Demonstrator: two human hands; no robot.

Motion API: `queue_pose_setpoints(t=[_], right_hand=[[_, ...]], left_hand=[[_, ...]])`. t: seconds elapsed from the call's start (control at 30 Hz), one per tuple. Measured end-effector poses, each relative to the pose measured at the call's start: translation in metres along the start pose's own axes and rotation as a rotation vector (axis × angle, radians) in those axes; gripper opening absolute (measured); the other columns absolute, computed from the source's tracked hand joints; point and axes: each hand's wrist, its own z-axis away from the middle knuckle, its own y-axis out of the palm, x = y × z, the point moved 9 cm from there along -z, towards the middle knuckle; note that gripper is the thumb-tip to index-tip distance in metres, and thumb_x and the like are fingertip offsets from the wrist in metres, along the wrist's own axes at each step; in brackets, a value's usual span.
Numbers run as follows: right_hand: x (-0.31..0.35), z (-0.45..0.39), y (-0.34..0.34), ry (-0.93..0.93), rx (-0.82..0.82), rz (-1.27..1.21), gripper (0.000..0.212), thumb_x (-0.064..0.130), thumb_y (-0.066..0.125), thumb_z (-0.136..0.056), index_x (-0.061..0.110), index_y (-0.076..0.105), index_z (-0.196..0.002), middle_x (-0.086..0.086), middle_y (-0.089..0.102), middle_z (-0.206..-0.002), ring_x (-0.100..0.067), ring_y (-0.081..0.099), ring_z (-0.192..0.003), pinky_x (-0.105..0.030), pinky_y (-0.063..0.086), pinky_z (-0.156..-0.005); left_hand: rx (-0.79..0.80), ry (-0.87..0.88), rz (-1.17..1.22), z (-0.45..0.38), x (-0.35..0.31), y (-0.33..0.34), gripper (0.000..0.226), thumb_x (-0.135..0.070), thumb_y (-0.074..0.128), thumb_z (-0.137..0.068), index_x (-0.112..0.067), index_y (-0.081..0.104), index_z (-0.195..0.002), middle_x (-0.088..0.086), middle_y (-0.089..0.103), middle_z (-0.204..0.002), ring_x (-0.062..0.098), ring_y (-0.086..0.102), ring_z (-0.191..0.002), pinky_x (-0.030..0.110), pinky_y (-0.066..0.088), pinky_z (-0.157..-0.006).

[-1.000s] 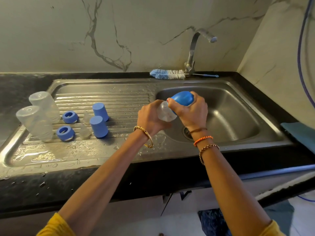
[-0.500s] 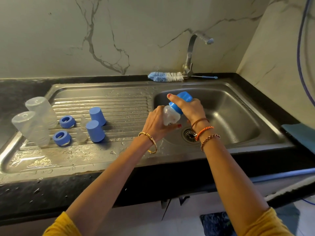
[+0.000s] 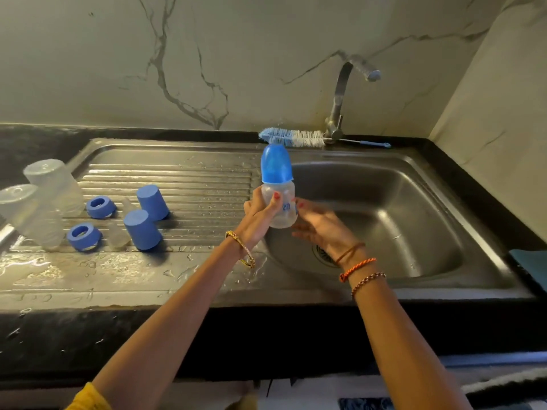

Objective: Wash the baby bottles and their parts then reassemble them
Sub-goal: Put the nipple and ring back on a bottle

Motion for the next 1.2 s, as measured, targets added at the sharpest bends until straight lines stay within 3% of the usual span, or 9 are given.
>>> queue_pose_setpoints(t=[0.1,0.27,0.43,0.53,0.7,0.87,0.97,1.07,1.2], right_hand=[[0.009,-0.019,0.011,-0.052,0.011,0.041,0.018,0.021,0.047,-0.095,0.032,0.060,-0.101,0.004,0.062,-0.106,-0.017,0.054,-0.105,-0.032,0.045,-0.088],[0.035,-0.073,0.021,-0.044,-0.047,0.109,0.027,0.015,0.047,-0.095,0.023,0.058,-0.119,0.000,0.058,-0.109,-0.016,0.052,-0.101,-0.026,0.047,-0.083],[0.061,-0.123,0.035,-0.038,-0.088,0.008,0.014,0.016,0.049,-0.094,0.019,0.062,-0.090,-0.011,0.058,-0.099,-0.019,0.051,-0.091,-0.030,0.046,-0.085],[0.061,-0.158,0.042,0.022,-0.131,-0.078,0.019,0.031,0.052,-0.093,0.015,0.060,-0.093,-0.009,0.059,-0.096,-0.020,0.053,-0.092,-0.030,0.048,-0.083],[0.044,-0.203,0.051,0.106,-0.157,-0.129,0.016,0.034,0.055,-0.090,0.018,0.059,-0.087,-0.004,0.060,-0.088,-0.018,0.056,-0.091,-0.032,0.048,-0.083],[0.032,-0.232,0.050,0.139,-0.214,-0.088,0.017,0.030,0.057,-0.089,0.014,0.058,-0.084,-0.018,0.062,-0.103,-0.029,0.058,-0.105,-0.039,0.047,-0.093],[0.028,-0.247,0.048,0.124,-0.232,-0.048,0.016,0.030,0.058,-0.089,0.017,0.057,-0.079,-0.010,0.063,-0.091,-0.027,0.059,-0.100,-0.041,0.048,-0.094],[0.024,-0.254,0.046,0.093,-0.245,0.017,0.019,0.028,0.059,-0.088,0.017,0.057,-0.072,-0.001,0.057,-0.075,-0.022,0.057,-0.089,-0.045,0.048,-0.094],[0.022,-0.257,0.043,0.053,-0.268,0.090,0.020,0.032,0.061,-0.087,0.015,0.056,-0.076,-0.004,0.059,-0.079,-0.022,0.060,-0.086,-0.041,0.051,-0.089]], left_hand=[[-0.025,0.049,-0.014,-0.009,-0.008,-0.011,0.055,-0.054,0.055,-0.072,-0.019,0.049,-0.113,0.008,0.052,-0.114,0.014,0.053,-0.108,0.032,0.049,-0.093],[-0.127,0.117,-0.120,-0.049,-0.020,-0.049,0.042,-0.018,0.059,-0.089,-0.008,0.048,-0.128,0.005,0.042,-0.119,0.013,0.044,-0.107,0.033,0.044,-0.095],[-0.218,0.199,-0.229,-0.101,-0.039,-0.088,0.046,-0.015,0.064,-0.085,-0.007,0.052,-0.128,0.011,0.057,-0.120,0.014,0.052,-0.105,0.010,0.040,-0.084],[-0.247,0.199,-0.192,-0.130,-0.036,-0.100,0.040,-0.006,0.061,-0.086,-0.002,0.053,-0.125,0.005,0.058,-0.109,0.002,0.049,-0.091,-0.006,0.036,-0.071],[-0.322,0.099,-0.155,-0.168,0.008,-0.108,0.040,-0.007,0.058,-0.088,-0.005,0.051,-0.127,0.003,0.058,-0.114,0.007,0.049,-0.102,0.000,0.037,-0.073],[-0.326,0.033,-0.111,-0.195,0.036,-0.111,0.040,-0.006,0.055,-0.089,-0.003,0.048,-0.129,0.014,0.059,-0.119,0.021,0.054,-0.112,0.029,0.042,-0.098],[-0.348,0.029,-0.104,-0.203,0.042,-0.114,0.040,-0.007,0.053,-0.090,-0.003,0.046,-0.129,0.013,0.057,-0.120,0.013,0.052,-0.105,0.022,0.043,-0.093],[-0.373,0.049,-0.110,-0.206,0.046,-0.116,0.039,-0.007,0.053,-0.091,-0.002,0.045,-0.129,0.009,0.056,-0.118,0.007,0.048,-0.101,-0.003,0.039,-0.076],[-0.402,0.065,-0.128,-0.206,0.049,-0.116,0.039,-0.008,0.053,-0.091,-0.001,0.046,-0.129,0.011,0.056,-0.117,0.005,0.047,-0.099,-0.009,0.033,-0.070]])
